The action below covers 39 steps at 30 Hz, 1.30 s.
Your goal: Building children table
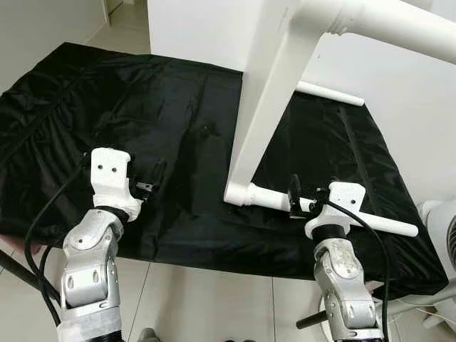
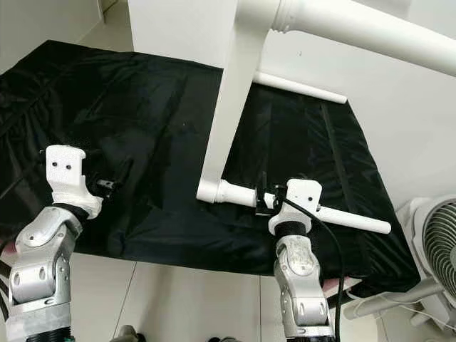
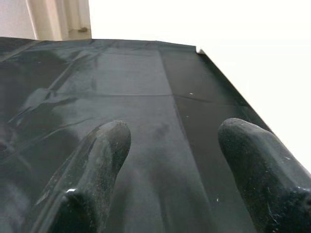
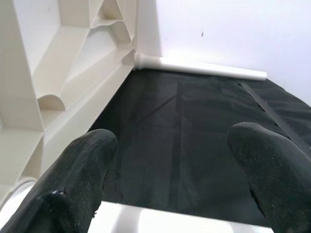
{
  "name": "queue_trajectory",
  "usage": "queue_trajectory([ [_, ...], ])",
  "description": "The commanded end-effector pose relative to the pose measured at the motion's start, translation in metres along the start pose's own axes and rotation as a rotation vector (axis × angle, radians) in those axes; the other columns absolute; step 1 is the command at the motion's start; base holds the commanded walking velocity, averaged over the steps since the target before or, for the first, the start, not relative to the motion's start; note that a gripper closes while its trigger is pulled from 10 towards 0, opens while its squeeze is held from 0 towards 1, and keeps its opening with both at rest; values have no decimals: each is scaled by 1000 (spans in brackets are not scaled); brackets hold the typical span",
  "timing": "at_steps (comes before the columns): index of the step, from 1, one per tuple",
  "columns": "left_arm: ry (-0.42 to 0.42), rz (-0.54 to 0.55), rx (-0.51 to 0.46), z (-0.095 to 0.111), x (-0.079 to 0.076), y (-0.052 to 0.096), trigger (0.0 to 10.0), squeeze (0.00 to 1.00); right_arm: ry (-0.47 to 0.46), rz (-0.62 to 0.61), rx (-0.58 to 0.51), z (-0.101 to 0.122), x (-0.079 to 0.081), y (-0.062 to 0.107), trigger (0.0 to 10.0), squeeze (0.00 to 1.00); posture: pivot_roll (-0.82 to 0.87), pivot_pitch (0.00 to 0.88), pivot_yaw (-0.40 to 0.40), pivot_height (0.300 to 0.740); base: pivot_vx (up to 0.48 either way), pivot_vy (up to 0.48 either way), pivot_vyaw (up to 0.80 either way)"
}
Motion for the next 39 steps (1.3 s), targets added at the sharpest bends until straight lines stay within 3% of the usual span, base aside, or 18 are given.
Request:
queue_trajectory([
  [1,-12,243,-56,0,19,4,10000,0,16,-2,8,-6,-1,1,10000,0,28,42,-97,740,0,0,0],
  [10,-18,191,-93,4,16,-13,10000,0,55,-13,-3,-7,-5,-7,10000,0,-14,0,-77,740,0,0,0],
  [29,-51,125,-130,3,6,-32,10000,0,87,-60,-32,-5,-17,-14,10000,0,-48,0,-61,740,0,0,0],
  [33,-57,109,-140,6,4,-32,10000,0,101,-65,-50,-1,-19,-18,10000,0,-38,0,-67,740,0,0,0],
  [39,-91,63,-129,-1,-1,-19,10000,0,99,-57,-42,-5,-17,-15,10000,0,-15,0,-79,740,0,0,0],
])
Point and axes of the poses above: a point about 5 cm out from each wrist's last joint towards the gripper, its own y axis pointing back from the gripper into the wrist, its own z axis along the axis of the wrist's last joint, x = y × z, the point moved 4 cm from there along -y, pointing out of the wrist towards the gripper, and after that the axes turned 15 degrees about y, right-handed, at the moved point
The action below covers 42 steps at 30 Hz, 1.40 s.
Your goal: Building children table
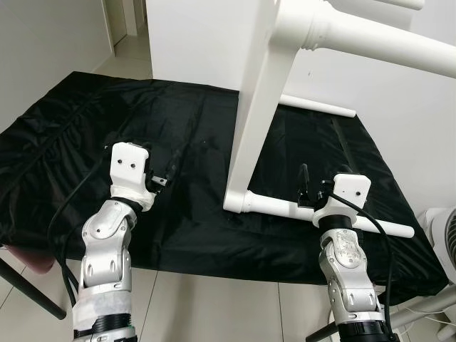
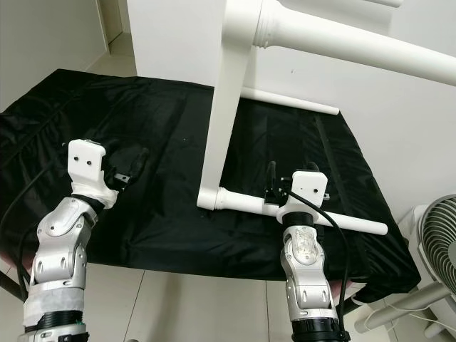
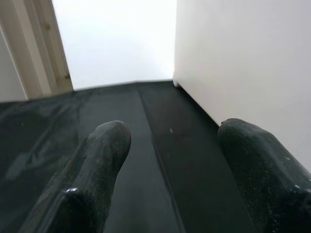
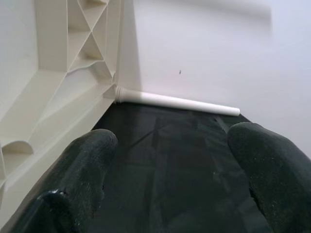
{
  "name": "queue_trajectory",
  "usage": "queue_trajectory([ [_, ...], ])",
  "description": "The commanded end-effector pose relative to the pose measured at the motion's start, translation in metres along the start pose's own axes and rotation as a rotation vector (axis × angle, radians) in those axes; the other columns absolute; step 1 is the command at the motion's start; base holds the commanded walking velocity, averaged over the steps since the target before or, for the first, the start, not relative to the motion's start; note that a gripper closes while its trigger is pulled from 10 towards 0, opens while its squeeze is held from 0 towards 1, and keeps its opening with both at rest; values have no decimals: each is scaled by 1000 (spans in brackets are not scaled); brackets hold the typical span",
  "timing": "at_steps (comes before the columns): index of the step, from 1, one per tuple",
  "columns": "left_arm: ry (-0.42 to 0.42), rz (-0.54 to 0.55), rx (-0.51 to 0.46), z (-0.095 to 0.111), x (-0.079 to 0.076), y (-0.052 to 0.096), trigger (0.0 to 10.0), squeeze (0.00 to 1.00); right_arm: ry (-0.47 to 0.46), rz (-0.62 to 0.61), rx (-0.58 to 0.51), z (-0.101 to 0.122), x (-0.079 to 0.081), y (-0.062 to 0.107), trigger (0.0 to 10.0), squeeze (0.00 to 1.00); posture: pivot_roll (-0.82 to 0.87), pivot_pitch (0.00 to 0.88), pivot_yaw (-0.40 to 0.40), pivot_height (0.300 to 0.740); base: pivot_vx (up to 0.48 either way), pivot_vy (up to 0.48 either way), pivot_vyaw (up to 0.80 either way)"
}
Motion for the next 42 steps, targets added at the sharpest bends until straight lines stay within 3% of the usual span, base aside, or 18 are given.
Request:
queue_trajectory([
  [1,-13,134,-62,7,8,3,10000,0,3,5,15,-5,1,2,10000,0,-5,0,-83,740,0,0,0],
  [6,26,124,-57,4,7,2,10000,0,1,33,21,-10,7,2,10000,0,12,10,-91,740,0,0,0],
  [7,85,109,-46,1,7,2,10000,1000,-19,48,27,-10,10,2,10000,0,14,11,-100,740,0,0,0],
  [10,107,101,-46,0,7,3,10000,1000,-40,68,31,-10,14,2,10000,0,16,5,-101,740,0,0,0],
  [11,118,97,-40,-2,6,5,10000,1000,-71,104,26,-10,19,3,10000,1000,20,5,-103,740,0,0,0],
  [15,80,122,-29,-7,7,9,10000,1000,-51,130,18,-11,22,4,10000,976,20,5,-109,740,0,0,0],
  [16,69,131,-25,-10,7,12,10000,1000,-34,131,21,-12,21,4,10000,322,21,0,-111,740,0,0,0],
  [17,67,132,-25,-11,6,15,10000,302,-24,131,22,-12,20,4,10000,0,21,0,-111,740,0,0,0],
  [19,68,116,-15,-14,5,20,10000,0,-10,133,22,-13,20,4,10000,0,21,0,-111,740,0,0,0],
  [20,68,116,-15,-14,5,20,10000,0,-10,133,22,-13,20,4,10000,0,21,0,-111,740,0,0,0],
  [21,81,74,1,-19,1,29,10000,0,-28,150,11,-14,20,6,10000,957,26,0,-112,740,0,0,0],
  [23,91,57,2,-19,0,30,10000,31,-23,147,10,-15,19,5,10000,1000,25,0,-109,740,0,0,0],
  [24,104,46,-4,-18,-1,31,10000,1000,-16,140,9,-15,18,4,10000,1000,26,0,-108,740,0,0,0],
  [27,61,45,-7,-15,1,29,10000,1000,0,132,15,-16,16,2,10000,1000,30,0,-107,740,0,0,0],
  [28,40,45,-11,-14,1,29,10000,1000,1,131,16,-16,15,1,10000,0,30,0,-107,740,0,0,0],
  [31,27,44,-14,-13,1,29,10000,1000,0,132,17,-17,15,1,10000,0,30,0,-107,740,0,0,0],
  [32,23,27,-19,-12,-3,29,10000,0,5,130,17,-17,15,1,10000,0,33,0,-111,740,0,0,0],
  [42,26,9,-8,-17,-16,26,10000,0,0,139,48,-30,22,15,10000,0,16,0,-68,740,0,0,0],
])
Point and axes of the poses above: a point about 5 cm out from each wrist's last joint towards the gripper, its own y axis pointing back from the gripper into the wrist, its own z axis along the axis of the wrist's last joint, x = y × z, the point moved 4 cm from there along -y, pointing out of the wrist towards the gripper, and after that the axes turned 15 degrees about y, right-handed, at the moved point
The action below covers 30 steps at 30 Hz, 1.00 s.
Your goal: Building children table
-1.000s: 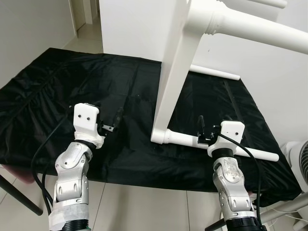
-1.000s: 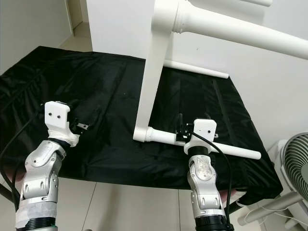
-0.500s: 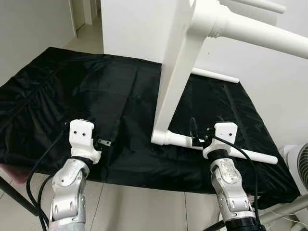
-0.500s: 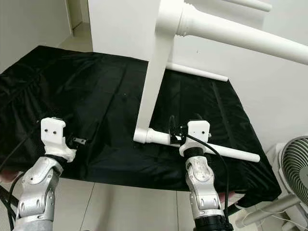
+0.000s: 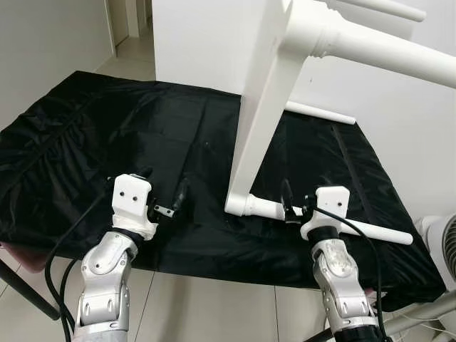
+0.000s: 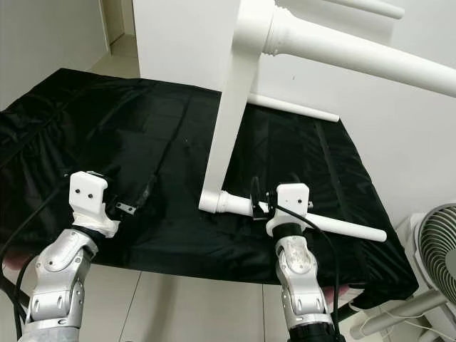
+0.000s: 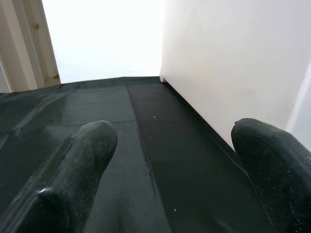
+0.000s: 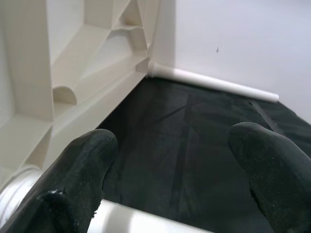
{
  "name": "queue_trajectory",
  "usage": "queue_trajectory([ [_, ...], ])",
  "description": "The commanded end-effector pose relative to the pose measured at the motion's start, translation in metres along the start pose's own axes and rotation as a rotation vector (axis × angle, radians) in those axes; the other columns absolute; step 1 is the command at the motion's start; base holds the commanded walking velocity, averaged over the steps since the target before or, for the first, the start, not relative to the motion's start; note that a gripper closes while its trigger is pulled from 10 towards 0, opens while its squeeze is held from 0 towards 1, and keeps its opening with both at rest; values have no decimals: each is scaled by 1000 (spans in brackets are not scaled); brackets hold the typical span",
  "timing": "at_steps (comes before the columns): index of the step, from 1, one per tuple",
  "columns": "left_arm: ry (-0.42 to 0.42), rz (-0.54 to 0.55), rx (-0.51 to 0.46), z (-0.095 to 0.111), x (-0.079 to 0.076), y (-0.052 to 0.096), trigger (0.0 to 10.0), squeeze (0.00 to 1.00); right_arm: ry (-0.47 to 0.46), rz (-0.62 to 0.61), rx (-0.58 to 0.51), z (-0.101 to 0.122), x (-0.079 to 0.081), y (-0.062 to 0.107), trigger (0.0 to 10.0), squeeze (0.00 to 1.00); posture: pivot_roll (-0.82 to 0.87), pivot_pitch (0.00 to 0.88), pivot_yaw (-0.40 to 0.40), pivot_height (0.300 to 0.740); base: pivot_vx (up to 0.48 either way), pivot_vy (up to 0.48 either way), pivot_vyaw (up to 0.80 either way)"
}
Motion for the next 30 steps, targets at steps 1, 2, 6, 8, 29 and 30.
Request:
queue_trajectory([
  [1,5,58,-12,-2,0,-2,10000,0,-6,-21,4,-3,-2,2,10000,0,16,0,-68,740,0,0,0],
  [2,5,58,-12,-2,0,-2,10000,0,-6,-21,4,-3,-2,2,10000,0,16,0,-68,740,0,0,0],
  [6,-11,28,4,-9,-8,-2,10000,0,10,-23,14,-5,4,5,10000,0,12,0,-63,740,0,0,0],
  [8,-29,-14,20,-12,-16,0,10000,0,6,-21,15,-5,6,7,10000,0,12,0,-63,740,0,0,0],
  [29,-102,-187,118,-26,-69,-12,10000,0,21,-23,4,-2,6,3,10000,0,30,1,-90,740,0,0,0],
  [30,-117,-182,133,-29,-71,-15,10000,0,22,-26,4,-2,5,3,10000,0,25,6,-90,740,0,0,0],
])
Point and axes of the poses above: a point about 5 cm out from each wrist's last joint towards the gripper, its own y axis pointing back from the gripper into the wrist, its own z axis along the axis of the wrist's last joint, x = y × z, the point moved 4 cm from there along -y, pointing out of the wrist towards the gripper, and after that the axes turned 15 degrees about y, right-handed, at the moved point
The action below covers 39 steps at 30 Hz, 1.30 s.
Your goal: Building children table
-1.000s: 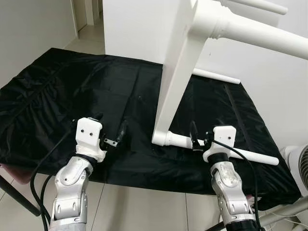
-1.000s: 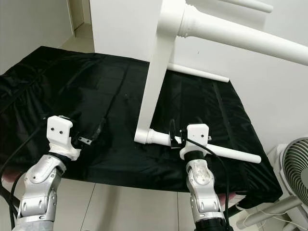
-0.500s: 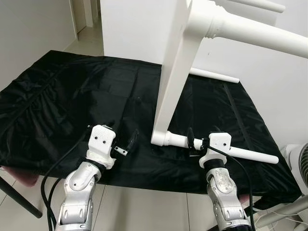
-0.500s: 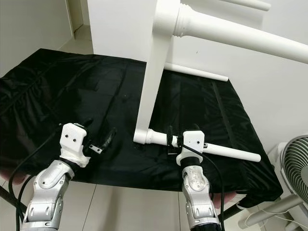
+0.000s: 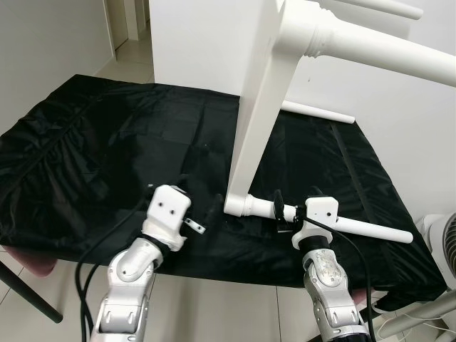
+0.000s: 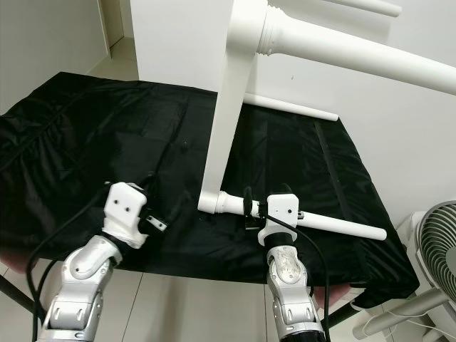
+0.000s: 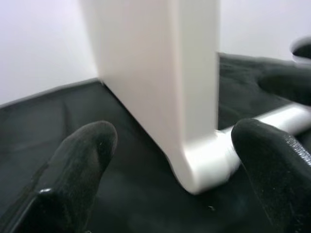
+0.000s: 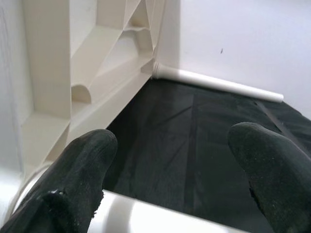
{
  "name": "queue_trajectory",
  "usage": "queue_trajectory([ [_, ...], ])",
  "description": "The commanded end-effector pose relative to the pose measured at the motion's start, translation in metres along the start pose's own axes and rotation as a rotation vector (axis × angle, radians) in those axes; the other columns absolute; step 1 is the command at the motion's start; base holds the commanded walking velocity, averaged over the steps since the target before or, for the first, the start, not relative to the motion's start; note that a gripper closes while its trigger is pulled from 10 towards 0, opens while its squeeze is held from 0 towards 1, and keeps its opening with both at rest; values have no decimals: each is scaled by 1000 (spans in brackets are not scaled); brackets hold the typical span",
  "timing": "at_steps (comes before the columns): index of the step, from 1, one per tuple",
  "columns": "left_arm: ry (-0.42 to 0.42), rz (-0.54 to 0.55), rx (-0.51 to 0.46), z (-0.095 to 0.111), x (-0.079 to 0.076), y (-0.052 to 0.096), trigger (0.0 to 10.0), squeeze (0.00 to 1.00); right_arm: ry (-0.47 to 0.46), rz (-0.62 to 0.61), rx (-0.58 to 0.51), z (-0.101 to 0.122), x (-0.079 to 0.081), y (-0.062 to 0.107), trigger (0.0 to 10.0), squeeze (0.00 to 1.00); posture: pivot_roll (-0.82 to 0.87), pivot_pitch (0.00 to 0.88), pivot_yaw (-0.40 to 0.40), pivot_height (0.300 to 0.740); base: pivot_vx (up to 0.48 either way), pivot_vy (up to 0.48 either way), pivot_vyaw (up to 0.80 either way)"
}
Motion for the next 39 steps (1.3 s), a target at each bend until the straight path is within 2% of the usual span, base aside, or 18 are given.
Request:
queue_trajectory([
  [1,-23,59,42,-7,0,-9,10000,0,20,-24,14,-4,-7,0,10000,0,24,10,-89,740,0,0,0],
  [5,-12,81,67,-9,2,-15,10000,0,20,-29,13,-2,-8,-1,10000,0,17,15,-87,740,0,0,0],
  [6,-3,103,77,-7,1,-26,10000,0,20,-46,15,-2,-12,1,10000,0,11,20,-83,740,0,0,0],
  [8,-3,105,77,-6,0,-29,10000,0,20,-51,15,-2,-14,1,10000,0,11,20,-83,740,0,0,0],
  [11,17,204,97,-4,14,-41,10000,0,20,-80,20,-1,-18,3,10000,0,-13,38,-74,740,0,0,0],
  [13,35,227,99,-4,18,-44,10000,0,18,-84,19,0,-19,3,10000,0,-13,38,-74,740,0,0,0],
  [15,17,227,94,0,16,-50,10000,0,22,-89,23,-1,-20,4,10000,0,-17,40,-75,740,0,0,0],
  [17,37,220,88,4,12,-57,10000,0,28,-94,27,-2,-23,5,10000,0,-24,48,-73,740,0,0,0],
  [30,102,235,115,7,3,-71,10000,0,33,-109,39,-1,-26,8,10000,0,-37,57,-73,740,0,0,0],
  [39,182,298,123,9,0,-78,10000,0,36,-97,38,1,-22,9,10000,0,-46,44,-79,740,0,0,0],
])
Point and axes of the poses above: a point about 5 cm out from each wrist's last joint towards the gripper, its own y axis pointing back from the gripper into the wrist, its own z axis along the axis of the wrist's last joint, x = y × z, the point moved 4 cm from there along -y, pointing out of the wrist towards the gripper, and after that the axes turned 15 degrees about y, right-handed, at the moved point
